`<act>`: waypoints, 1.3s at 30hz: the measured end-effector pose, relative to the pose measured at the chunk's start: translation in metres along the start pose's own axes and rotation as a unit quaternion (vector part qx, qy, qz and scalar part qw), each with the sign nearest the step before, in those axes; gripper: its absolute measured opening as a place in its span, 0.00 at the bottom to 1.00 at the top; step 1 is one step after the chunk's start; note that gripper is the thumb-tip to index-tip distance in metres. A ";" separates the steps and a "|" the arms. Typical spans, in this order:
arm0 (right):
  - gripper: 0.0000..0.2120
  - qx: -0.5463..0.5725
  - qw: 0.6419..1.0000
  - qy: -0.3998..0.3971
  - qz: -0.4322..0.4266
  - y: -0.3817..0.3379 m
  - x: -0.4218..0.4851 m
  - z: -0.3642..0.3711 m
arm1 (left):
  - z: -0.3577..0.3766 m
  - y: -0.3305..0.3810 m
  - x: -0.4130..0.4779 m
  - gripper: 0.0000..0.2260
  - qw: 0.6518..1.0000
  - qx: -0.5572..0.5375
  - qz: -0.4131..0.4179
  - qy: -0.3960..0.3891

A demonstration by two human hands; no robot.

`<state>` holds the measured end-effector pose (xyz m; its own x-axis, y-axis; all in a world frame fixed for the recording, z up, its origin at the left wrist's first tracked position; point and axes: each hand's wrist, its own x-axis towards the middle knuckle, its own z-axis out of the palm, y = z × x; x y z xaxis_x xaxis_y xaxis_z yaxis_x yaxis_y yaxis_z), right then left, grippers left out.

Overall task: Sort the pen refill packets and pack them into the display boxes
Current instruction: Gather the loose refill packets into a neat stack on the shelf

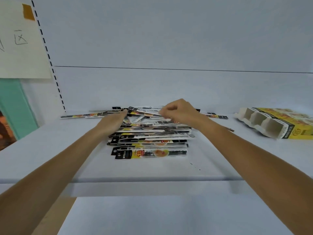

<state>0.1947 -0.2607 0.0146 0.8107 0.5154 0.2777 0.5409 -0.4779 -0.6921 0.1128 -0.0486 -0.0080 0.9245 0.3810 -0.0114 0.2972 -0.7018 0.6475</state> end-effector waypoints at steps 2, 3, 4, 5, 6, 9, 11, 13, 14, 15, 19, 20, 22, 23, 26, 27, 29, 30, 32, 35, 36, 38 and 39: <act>0.12 -0.033 0.994 0.096 0.046 0.008 0.008 -0.007 | -0.002 -0.003 -0.001 0.26 1.000 0.005 0.003 -0.015; 0.12 -0.083 0.984 0.132 0.081 0.018 0.011 -0.014 | -0.004 -0.006 -0.002 0.26 1.000 0.006 0.014 -0.024; 0.12 -0.151 0.971 0.142 0.122 0.029 0.011 -0.020 | -0.005 -0.009 -0.002 0.26 0.999 0.004 0.026 -0.032; 0.13 -0.221 0.953 0.126 0.163 0.040 0.009 -0.024 | -0.005 -0.012 -0.001 0.25 0.999 -0.002 0.033 -0.033; 0.13 -0.278 0.935 0.104 0.194 0.049 0.007 -0.025 | -0.006 -0.014 -0.001 0.25 0.999 -0.009 0.037 -0.028; 0.16 -0.306 0.923 0.059 0.226 0.059 0.008 -0.017 | -0.005 -0.018 0.007 0.25 0.999 -0.036 0.023 -0.014; 0.17 -0.264 0.935 0.051 0.232 0.058 0.015 -0.011 | -0.004 -0.017 0.013 0.24 0.999 -0.049 0.016 -0.005; 0.14 -0.235 0.942 0.046 0.235 0.059 0.023 -0.008 | -0.005 -0.018 0.020 0.20 0.998 -0.056 0.020 0.014; 0.13 -0.216 0.946 0.048 0.236 0.059 0.027 -0.007 | -0.006 -0.018 0.023 0.17 0.998 -0.058 0.023 0.022; 0.13 -0.190 0.953 0.055 0.231 0.059 0.029 -0.007 | -0.006 -0.019 0.027 0.14 0.998 -0.056 0.024 0.029; 0.09 -0.062 0.981 0.110 0.146 0.046 0.035 -0.010 | -0.003 -0.019 0.045 0.19 0.998 0.001 0.004 0.065; 0.07 -0.059 0.985 0.127 0.103 0.039 0.036 -0.011 | -0.003 -0.017 0.049 0.22 0.998 0.012 -0.004 0.069; 0.05 -0.095 0.988 0.125 0.009 0.024 0.036 -0.012 | -0.003 -0.010 0.056 0.24 0.997 0.048 -0.011 0.057; 0.07 -0.105 0.990 0.087 -0.032 0.016 0.035 -0.011 | -0.004 -0.006 0.059 0.25 0.996 0.075 -0.011 0.043; 0.09 -0.138 0.979 -0.130 -0.079 -0.001 0.032 0.000 | -0.002 0.002 0.070 0.26 0.989 0.148 -0.010 0.012; 0.10 -0.140 0.970 -0.183 -0.076 -0.004 0.032 0.004 | -0.001 0.004 0.073 0.25 0.987 0.158 -0.014 0.007; 0.14 -0.080 0.976 -0.190 -0.065 -0.005 0.038 0.007 | 0.000 0.007 0.076 0.25 0.986 0.164 -0.022 -0.008; 0.14 -0.043 0.987 -0.147 -0.057 -0.002 0.044 0.005 | -0.001 0.008 0.077 0.23 0.988 0.150 -0.031 -0.020; 0.14 -0.055 0.996 -0.047 -0.047 0.009 0.060 0.002 | -0.004 0.008 0.076 0.18 0.994 0.085 -0.059 -0.046; 0.21 -0.217 0.974 -0.063 -0.014 0.028 0.084 0.009 | -0.010 0.002 0.075 0.14 0.993 -0.011 -0.098 -0.069; 0.25 -0.259 0.961 -0.091 -0.005 0.032 0.090 0.014 | -0.012 -0.001 0.075 0.13 0.991 -0.051 -0.104 -0.060; 0.30 -0.290 0.948 -0.132 0.007 0.039 0.099 0.024 | -0.017 -0.008 0.076 0.10 0.981 -0.147 -0.124 -0.032; 0.31 -0.280 0.948 -0.147 0.017 0.041 0.103 0.029 | -0.020 -0.012 0.074 0.11 0.973 -0.189 -0.133 -0.020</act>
<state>0.2939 -0.2068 -0.0047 0.7775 0.6288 0.0068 0.6157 -0.7590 -0.2116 0.1733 0.0001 -0.0016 0.8373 0.4901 -0.2423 0.4261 -0.3073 0.8509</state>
